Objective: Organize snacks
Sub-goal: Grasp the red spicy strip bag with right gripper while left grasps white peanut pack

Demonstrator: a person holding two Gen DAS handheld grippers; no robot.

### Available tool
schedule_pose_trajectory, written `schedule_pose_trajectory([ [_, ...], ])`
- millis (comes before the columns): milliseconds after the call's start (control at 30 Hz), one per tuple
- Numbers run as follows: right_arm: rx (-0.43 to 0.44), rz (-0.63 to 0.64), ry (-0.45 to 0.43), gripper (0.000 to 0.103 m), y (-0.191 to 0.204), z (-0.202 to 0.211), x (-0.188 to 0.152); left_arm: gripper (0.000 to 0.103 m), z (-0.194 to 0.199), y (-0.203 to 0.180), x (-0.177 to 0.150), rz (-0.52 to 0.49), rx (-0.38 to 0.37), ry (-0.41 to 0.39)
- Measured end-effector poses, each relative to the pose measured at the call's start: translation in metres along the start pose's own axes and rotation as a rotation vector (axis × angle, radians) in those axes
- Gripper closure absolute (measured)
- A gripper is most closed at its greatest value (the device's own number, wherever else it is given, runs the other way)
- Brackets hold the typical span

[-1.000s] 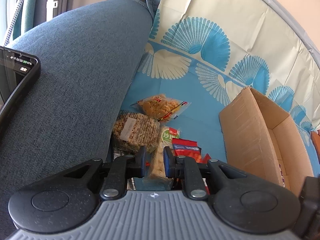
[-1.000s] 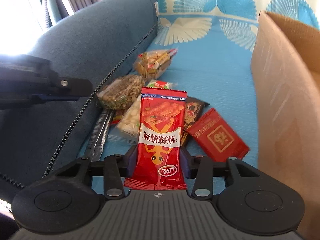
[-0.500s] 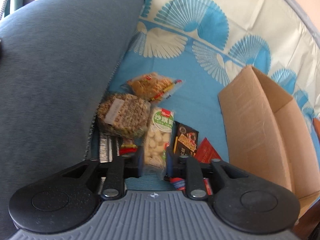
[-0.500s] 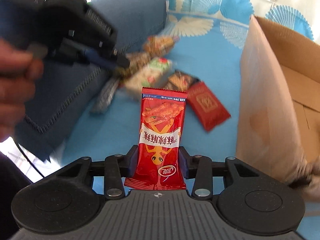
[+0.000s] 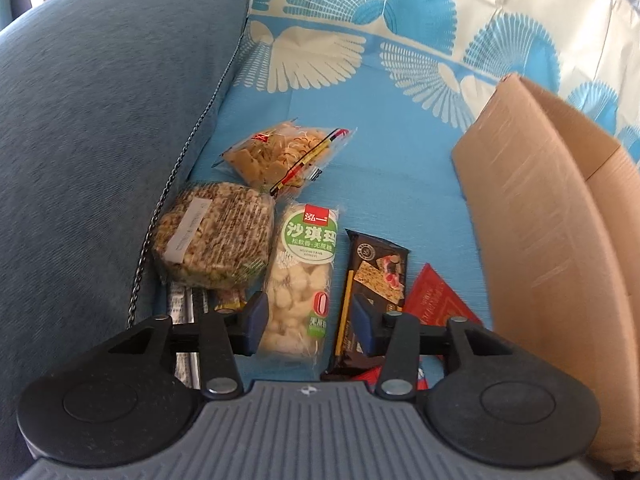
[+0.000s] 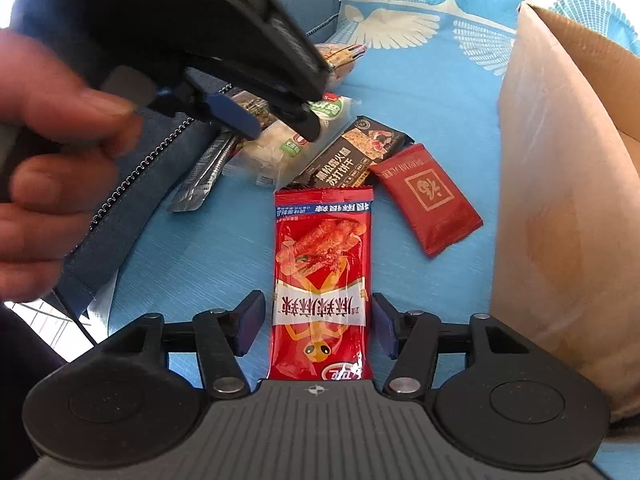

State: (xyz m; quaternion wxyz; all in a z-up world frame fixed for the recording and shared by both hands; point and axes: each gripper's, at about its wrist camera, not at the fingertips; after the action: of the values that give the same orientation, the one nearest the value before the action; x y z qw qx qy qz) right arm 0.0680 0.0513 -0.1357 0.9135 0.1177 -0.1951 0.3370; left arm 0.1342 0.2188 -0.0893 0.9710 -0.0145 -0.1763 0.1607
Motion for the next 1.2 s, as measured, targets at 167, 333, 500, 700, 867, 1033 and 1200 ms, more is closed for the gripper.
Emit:
schedule_pose_trajectory([
  [167, 0.003, 0.015, 0.002, 0.044, -0.003, -0.002, 0.0, 0.052, -0.015, -0.008, 0.006, -0.02, 0.063, 0.036],
  [333, -0.014, 0.041, -0.002, 0.053, -0.003, -0.002, -0.001, 0.063, -0.018, -0.011, 0.003, -0.067, 0.104, 0.044],
  [500, -0.004, 0.022, -0.019, 0.055, -0.005, 0.0, -0.001, 0.064, -0.002, -0.005, -0.008, -0.072, 0.063, 0.025],
  [700, -0.009, 0.02, -0.042, 0.056, -0.003, 0.007, -0.004, 0.064, 0.017, 0.007, -0.026, -0.07, -0.007, 0.043],
  [867, -0.017, 0.024, -0.033, 0.056, -0.001, 0.008, -0.007, 0.064, 0.014, 0.016, -0.041, -0.052, -0.007, 0.15],
  [1033, -0.016, 0.011, -0.015, 0.055, -0.002, 0.006, -0.006, 0.061, 0.012, 0.02, -0.05, -0.047, 0.001, 0.179],
  [1200, -0.019, 0.011, -0.009, 0.053, -0.001, 0.002, -0.005, 0.055, 0.01, 0.022, -0.046, -0.013, -0.001, 0.182],
])
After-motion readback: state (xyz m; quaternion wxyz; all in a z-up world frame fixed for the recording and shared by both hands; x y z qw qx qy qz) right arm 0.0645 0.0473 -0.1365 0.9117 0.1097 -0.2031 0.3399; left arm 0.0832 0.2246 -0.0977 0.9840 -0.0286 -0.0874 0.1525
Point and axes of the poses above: each gripper's, at about its wrist camera, not at the fingertips, and z roughly against the way its jaws point, y to its left, x to its top, and after that the axes turned 11 degrees about y, right-handed
